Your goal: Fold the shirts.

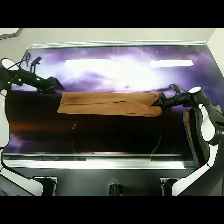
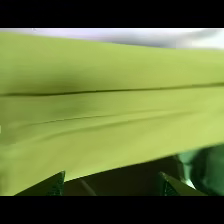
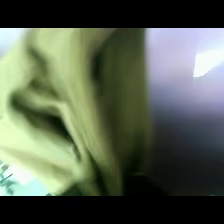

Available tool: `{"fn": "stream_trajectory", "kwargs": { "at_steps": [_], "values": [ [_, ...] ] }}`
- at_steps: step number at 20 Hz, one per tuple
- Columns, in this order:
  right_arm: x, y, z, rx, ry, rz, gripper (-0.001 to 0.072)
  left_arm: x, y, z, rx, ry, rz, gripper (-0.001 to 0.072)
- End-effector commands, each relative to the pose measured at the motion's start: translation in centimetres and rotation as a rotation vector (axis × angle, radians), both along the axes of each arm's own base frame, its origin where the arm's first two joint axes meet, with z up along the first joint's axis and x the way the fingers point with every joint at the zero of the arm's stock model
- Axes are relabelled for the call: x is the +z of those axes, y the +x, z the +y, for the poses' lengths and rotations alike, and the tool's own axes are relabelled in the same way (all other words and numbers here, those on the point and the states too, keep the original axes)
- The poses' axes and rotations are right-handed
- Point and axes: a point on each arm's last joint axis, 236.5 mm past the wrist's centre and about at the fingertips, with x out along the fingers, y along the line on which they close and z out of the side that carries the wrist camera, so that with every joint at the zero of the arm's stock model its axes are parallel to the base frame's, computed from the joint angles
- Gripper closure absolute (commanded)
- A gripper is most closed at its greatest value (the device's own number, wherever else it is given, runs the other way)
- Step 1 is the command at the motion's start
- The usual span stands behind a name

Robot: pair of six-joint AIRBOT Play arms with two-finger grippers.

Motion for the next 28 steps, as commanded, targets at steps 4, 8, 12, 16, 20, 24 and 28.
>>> {"fn": "stream_trajectory", "kwargs": {
  "at_steps": [4,8,12,16,20,24,28],
  "values": [
    [8.7,-0.4,4.8,0.086,-0.038,-0.134,0.0665,-0.8,-3.0,-14.1,-0.298,-0.097,-0.006,0.0644],
    [15.2,-3.8,7.1,0.169,-0.196,-0.213,0.0666,-5.0,-5.4,-23.8,-0.401,-0.134,0.012,0.068],
    [21.5,-7.9,9.1,0.179,-0.209,-0.256,0.0666,-9.2,-7.3,-28.5,-0.41,-0.16,0.093,0.0679],
    [25.5,-11.9,9.5,0.187,-0.209,-0.263,0.0666,-9.9,-9.3,-33.6,-0.384,-0.331,0.186,0.0679],
    [27.5,-15.5,9.3,0.202,-0.219,-0.242,0.0666,-10.6,-13.6,-37.1,-0.462,-0.368,0.27,0.068],
    [28.2,-15.7,8.8,0.166,-0.237,-0.256,0.0666,-12.0,-18.1,-41.3,-0.544,-0.349,0.285,0.068],
    [28.3,-13.6,8.9,0.12,-0.23,-0.301,0.0667,-9.5,-13.2,-38.6,-0.453,-0.336,0.183,0.0682]
  ]
}}
